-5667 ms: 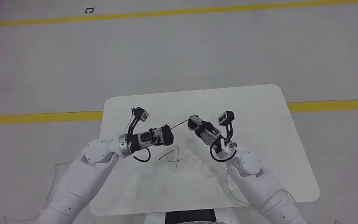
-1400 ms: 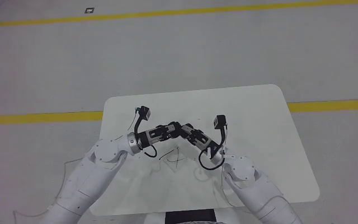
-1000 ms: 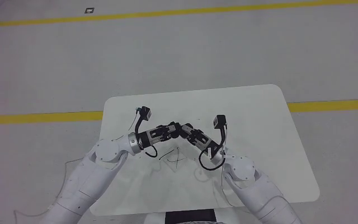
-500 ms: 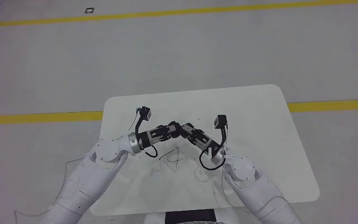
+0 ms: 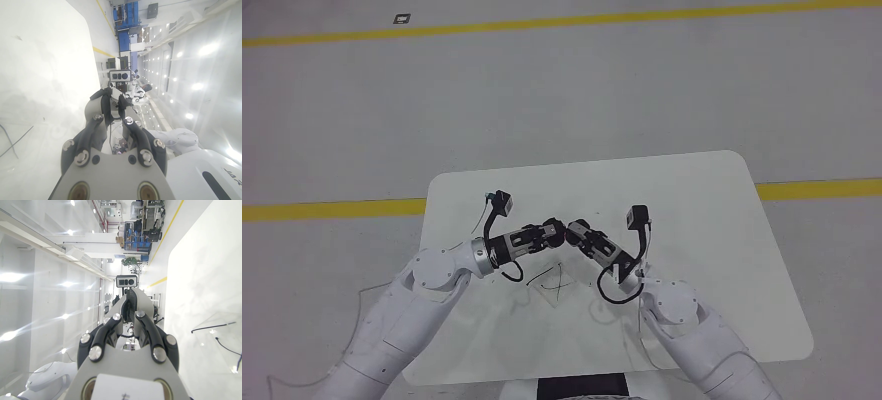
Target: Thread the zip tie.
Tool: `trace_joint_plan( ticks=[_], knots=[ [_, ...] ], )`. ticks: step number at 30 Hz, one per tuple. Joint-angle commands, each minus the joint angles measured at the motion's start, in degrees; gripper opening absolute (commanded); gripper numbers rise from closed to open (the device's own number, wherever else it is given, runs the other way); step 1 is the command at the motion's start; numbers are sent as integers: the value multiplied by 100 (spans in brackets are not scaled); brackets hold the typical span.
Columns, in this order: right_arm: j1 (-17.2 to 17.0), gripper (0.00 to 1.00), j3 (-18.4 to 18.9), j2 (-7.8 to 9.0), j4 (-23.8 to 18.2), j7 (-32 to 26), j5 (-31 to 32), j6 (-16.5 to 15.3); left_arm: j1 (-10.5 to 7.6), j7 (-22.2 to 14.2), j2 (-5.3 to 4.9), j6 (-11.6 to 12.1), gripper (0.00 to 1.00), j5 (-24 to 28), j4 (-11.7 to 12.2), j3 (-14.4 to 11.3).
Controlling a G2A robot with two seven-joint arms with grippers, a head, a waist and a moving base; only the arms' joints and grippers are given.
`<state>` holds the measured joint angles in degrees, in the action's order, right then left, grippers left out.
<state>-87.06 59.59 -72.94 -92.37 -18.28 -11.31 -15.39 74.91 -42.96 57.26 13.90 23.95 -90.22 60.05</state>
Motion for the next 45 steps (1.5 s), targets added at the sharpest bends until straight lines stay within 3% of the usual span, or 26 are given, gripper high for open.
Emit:
trace_joint_plan(
  ticks=[1,21,39,40,41,42,43,44,45],
  knots=[
    [-1,0,-4,-3,1,9,8,4,1,-2,0,2,12,3,2,1],
    [12,0,-2,-25,15,55,90,21,-61,-42,25,-8,9,14,61,-71],
    [-20,0,22,-37,24,90,160,13,-74,-37,32,-49,0,17,97,-78],
    [-20,6,24,-38,27,91,156,18,-73,-42,32,-45,0,19,97,-77],
    [-21,29,26,-40,28,97,144,22,-71,-46,31,-41,0,20,96,-76],
    [-22,44,28,-41,29,100,134,23,-68,-49,30,-36,0,20,93,-73],
    [-21,45,30,-42,30,100,129,24,-64,-53,29,-30,0,20,89,-68],
    [-22,53,31,-43,31,100,127,24,-60,-55,28,-25,0,19,84,-63],
    [-23,87,32,-44,31,102,121,24,-54,-57,26,-19,0,21,79,-57]
  ],
)
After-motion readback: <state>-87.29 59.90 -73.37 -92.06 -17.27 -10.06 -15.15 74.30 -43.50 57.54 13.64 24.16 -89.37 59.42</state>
